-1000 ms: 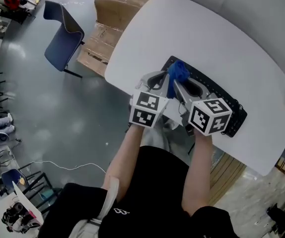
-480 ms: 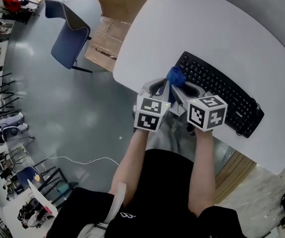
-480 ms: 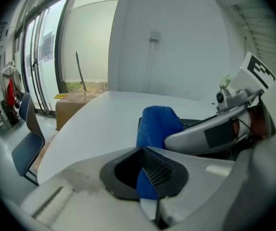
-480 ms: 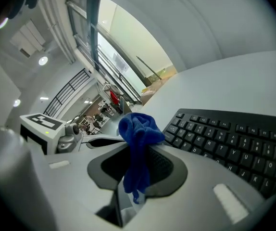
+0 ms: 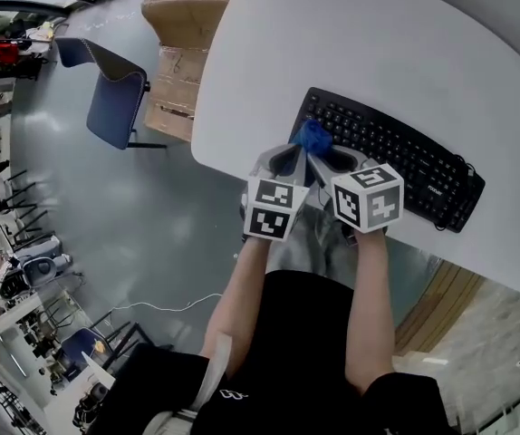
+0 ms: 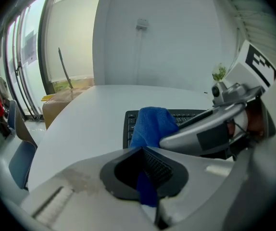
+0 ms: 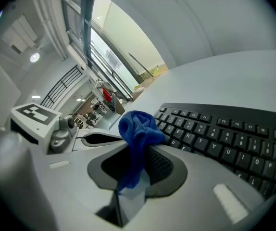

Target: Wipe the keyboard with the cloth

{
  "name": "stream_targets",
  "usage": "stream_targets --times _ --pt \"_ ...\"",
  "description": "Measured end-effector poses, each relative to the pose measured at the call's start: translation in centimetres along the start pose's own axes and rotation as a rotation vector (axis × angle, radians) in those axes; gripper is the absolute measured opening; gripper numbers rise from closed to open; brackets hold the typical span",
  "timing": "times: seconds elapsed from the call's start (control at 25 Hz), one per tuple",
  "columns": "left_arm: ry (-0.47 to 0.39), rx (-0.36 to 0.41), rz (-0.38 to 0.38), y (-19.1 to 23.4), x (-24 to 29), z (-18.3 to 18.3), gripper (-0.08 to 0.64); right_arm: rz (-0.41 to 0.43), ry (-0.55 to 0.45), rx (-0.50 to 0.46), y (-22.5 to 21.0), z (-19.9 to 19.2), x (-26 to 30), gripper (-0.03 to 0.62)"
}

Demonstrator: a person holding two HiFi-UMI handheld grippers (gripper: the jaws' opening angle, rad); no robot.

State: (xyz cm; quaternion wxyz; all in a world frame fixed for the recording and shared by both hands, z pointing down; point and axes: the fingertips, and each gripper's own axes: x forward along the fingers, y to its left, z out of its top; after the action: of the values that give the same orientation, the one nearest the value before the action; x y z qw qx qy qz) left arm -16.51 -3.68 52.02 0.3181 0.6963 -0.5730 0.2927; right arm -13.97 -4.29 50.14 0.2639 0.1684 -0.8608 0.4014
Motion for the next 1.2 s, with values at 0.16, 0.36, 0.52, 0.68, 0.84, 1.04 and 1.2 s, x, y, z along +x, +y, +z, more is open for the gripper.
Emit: stream_targets --times 0.16,0.36,0.52,0.68,0.84,1.04,1.2 --pt "0.008 0.03 -0.004 -0.6 0.2 0.2 -0.002 -0.009 0.001 0.011 -0.5 -0.4 -0.5 0.087" --pt "0.011 0.051 -0.019 -1.5 0.4 0.2 -0.002 -0.023 -0.011 0.024 -1.1 -0.9 -1.2 0.087" --pt "0.007 0.066 -0.028 -2.5 0.7 0.3 -0.002 -0.035 -0.026 0.037 -1.8 -1.4 -2.0 0.087" --pt "0.005 0.078 -0.042 -3.6 0.9 0.3 -0.002 -0.049 -0.038 0.049 -2.3 -1.8 -2.8 0.087" --pt "0.003 0.098 -0.059 -4.8 1.2 0.6 -0.002 -0.063 -0.054 0.06 -2.9 -2.2 -3.8 0.087" --pt "0.005 0.134 -0.095 -6.6 1.5 1.0 -0.002 -0.089 -0.077 0.082 -3.8 -2.5 -5.3 0.087" --pt "0.008 0.161 -0.124 -8.0 1.9 1.3 -0.002 -0.102 -0.099 0.11 -4.7 -3.0 -6.6 0.087"
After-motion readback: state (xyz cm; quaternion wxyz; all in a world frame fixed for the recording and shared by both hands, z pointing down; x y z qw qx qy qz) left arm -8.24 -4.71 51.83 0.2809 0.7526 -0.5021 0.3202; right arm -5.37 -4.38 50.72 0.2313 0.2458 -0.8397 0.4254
